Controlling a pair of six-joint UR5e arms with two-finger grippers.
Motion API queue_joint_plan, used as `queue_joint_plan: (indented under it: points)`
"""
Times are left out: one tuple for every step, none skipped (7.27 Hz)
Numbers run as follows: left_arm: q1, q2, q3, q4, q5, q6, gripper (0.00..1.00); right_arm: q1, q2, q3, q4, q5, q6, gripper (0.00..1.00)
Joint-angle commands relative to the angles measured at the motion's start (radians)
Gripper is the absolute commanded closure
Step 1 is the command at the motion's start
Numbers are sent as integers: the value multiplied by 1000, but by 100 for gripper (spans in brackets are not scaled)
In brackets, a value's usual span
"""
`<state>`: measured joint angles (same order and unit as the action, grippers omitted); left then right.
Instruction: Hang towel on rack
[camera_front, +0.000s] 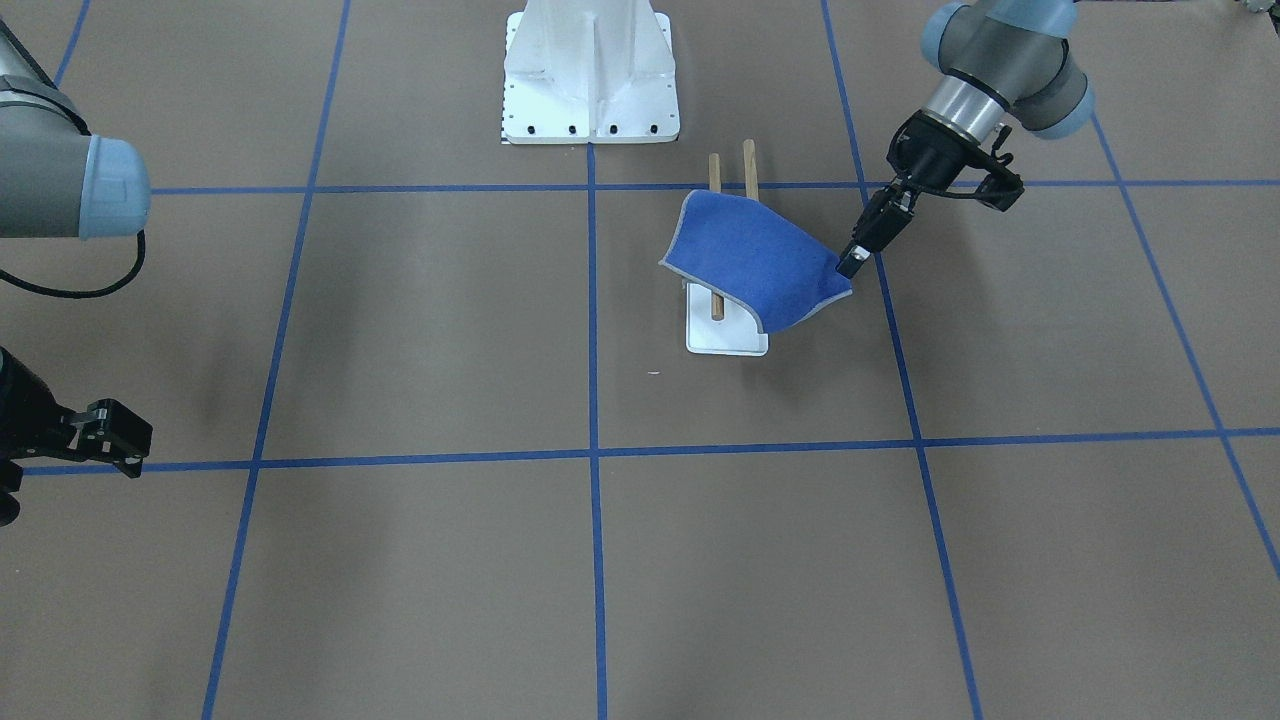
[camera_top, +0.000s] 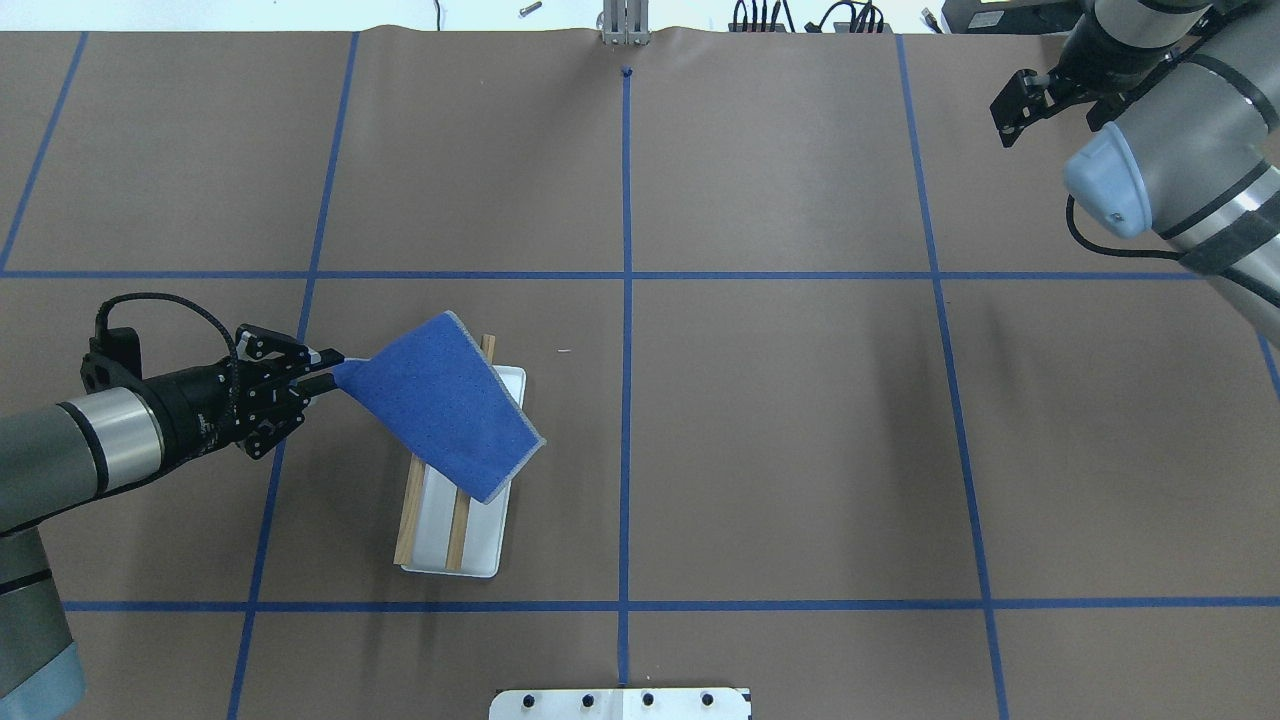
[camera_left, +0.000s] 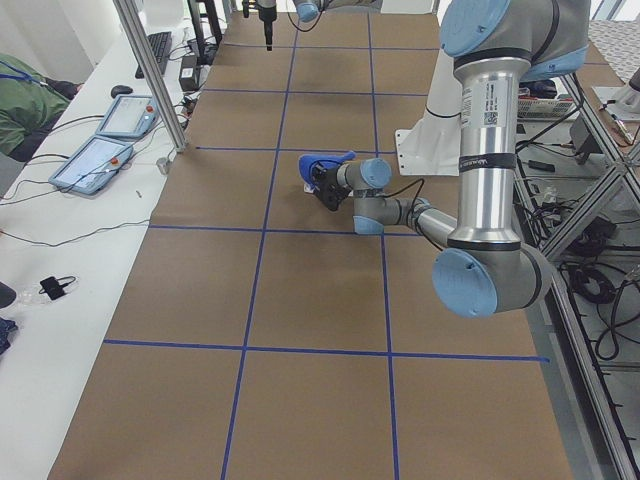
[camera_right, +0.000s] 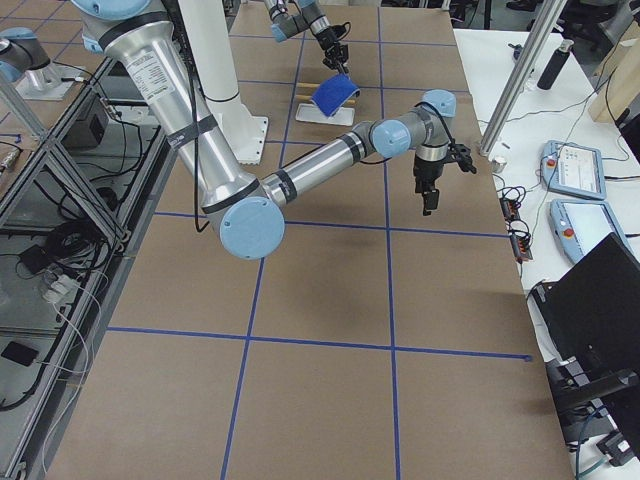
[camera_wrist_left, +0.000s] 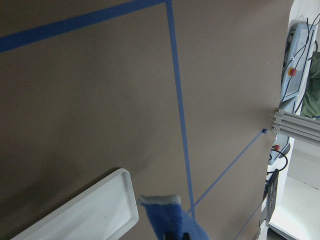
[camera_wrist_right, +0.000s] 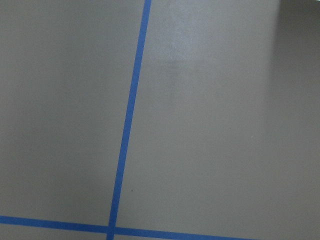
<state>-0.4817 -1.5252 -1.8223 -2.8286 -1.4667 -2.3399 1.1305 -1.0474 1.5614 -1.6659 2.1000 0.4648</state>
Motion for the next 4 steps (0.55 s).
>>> queue_joint_plan:
  points:
    - [0, 0, 27, 1, -6, 177, 2, 5, 0, 0, 0, 0, 0, 0]
    - [-15, 4, 28, 20, -9, 327, 2, 21, 0, 0, 0, 9, -9, 0]
    - [-44, 11, 28, 40, -20, 523, 2, 47, -5, -3, -3, 29, -62, 0]
    - [-113, 4, 25, 137, -105, 698, 2, 75, -23, -6, -2, 55, -107, 0]
